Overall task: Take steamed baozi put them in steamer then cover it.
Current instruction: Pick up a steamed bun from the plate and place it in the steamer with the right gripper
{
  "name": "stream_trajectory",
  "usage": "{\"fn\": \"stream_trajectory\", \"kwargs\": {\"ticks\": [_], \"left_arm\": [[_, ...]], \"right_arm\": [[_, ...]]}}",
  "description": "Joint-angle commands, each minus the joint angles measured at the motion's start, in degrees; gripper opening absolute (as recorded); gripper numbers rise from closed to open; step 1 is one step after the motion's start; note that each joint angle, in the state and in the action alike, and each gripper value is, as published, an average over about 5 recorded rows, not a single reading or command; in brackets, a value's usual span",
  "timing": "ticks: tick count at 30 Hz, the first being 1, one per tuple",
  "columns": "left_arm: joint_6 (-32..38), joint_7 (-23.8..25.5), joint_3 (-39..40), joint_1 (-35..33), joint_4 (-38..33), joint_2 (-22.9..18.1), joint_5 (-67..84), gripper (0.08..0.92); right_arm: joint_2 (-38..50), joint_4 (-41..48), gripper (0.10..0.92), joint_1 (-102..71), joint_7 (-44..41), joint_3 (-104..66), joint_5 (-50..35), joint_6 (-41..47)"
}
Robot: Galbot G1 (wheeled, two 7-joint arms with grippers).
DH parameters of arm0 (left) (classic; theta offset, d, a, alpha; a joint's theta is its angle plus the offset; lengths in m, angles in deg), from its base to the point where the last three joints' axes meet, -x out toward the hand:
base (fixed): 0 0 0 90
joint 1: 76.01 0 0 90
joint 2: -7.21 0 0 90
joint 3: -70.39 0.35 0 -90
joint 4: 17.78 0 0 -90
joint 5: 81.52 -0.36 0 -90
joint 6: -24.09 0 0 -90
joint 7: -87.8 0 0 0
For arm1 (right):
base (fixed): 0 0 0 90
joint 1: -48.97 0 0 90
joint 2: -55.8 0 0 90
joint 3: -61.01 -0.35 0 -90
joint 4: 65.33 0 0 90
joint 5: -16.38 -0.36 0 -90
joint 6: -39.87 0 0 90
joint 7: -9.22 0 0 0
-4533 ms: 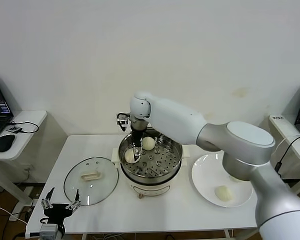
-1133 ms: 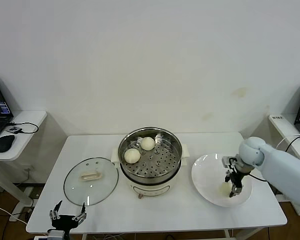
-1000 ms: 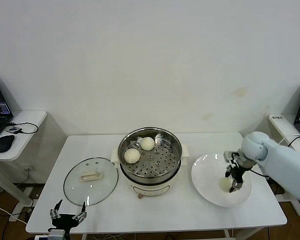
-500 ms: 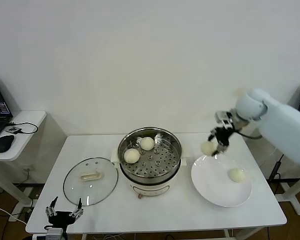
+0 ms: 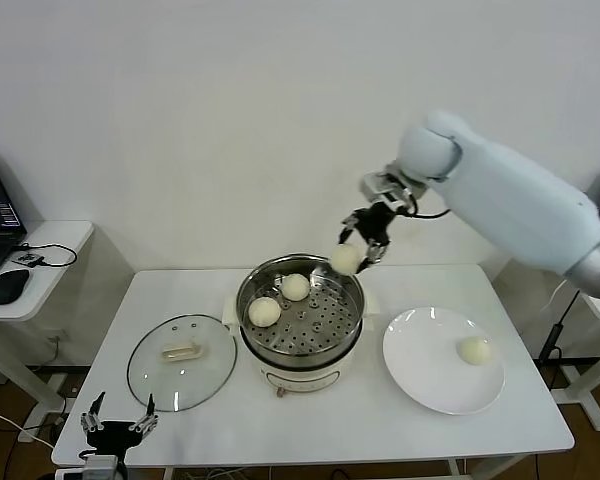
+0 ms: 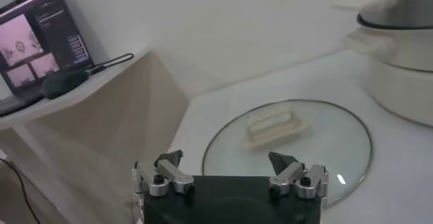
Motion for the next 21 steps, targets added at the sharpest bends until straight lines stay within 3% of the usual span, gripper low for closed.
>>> {"fn": "stream_trajectory", "kwargs": {"ticks": [1, 8, 21], "left_arm": [[0.1, -0.1, 0.0, 0.0, -0.1, -0.3, 0.4, 0.823], [0.2, -0.3, -0.7, -0.2, -0.8, -0.5, 0.7, 0.823], [0.3, -0.4, -1.1, -0.1, -0.6, -0.9, 1.2, 0.823]], "right_arm": [[-5.8, -2.6, 0.645, 2.1, 0.7, 5.2, 0.4, -8.6], [-8.0, -4.6, 0.645, 0.7, 2.4, 9.7, 3.8, -12.7], [-8.5, -8.4, 0.645, -4.3, 6.2, 12.8, 18.6, -21.1]]}}
